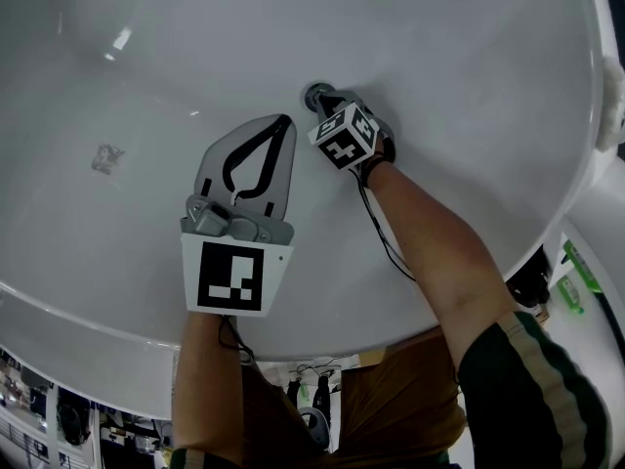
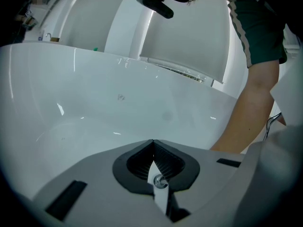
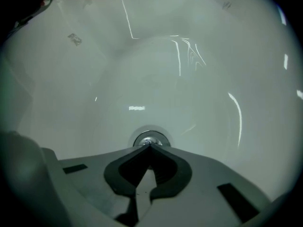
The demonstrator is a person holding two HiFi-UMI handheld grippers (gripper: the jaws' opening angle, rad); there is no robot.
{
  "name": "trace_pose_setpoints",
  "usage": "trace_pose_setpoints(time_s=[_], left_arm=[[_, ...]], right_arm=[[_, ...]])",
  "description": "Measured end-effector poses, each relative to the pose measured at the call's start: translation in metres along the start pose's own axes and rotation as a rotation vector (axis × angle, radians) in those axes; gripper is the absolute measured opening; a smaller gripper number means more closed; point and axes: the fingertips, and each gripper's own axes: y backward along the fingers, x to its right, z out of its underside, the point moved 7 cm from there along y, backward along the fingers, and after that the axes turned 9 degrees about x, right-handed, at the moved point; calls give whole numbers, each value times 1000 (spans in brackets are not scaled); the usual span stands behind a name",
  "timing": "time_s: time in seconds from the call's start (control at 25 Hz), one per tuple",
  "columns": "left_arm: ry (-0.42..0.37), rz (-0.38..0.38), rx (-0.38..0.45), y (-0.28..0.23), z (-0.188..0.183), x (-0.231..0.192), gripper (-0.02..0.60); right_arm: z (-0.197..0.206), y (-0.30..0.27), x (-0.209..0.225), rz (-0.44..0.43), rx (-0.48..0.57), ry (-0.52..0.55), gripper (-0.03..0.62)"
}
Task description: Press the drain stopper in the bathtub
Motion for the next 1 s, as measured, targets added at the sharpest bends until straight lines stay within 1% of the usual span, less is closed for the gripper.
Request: trace_pose_setpoints(time_s=[0.12, 0.4, 0.64, 0.8, 0.88, 1.0], left_arm=[[16, 15, 2, 0, 1, 1, 9], [40, 47, 3, -3, 3, 14, 8], [105, 24, -7, -1, 5, 14, 8], [87, 16, -16, 0, 1, 15, 8], [78, 24, -13, 1, -2, 17, 9], [39, 55, -32, 3, -6, 24, 8]], right_arm=[[2, 4, 1, 1, -15, 3, 11], [-1, 24, -3, -37, 3, -22, 11], [-6, 35, -2, -68, 36, -18, 11], [-5, 44, -3, -35, 58, 7, 11], [-6, 51, -3, -29, 79, -18, 11], [-7, 66, -6, -23, 102, -49, 11]])
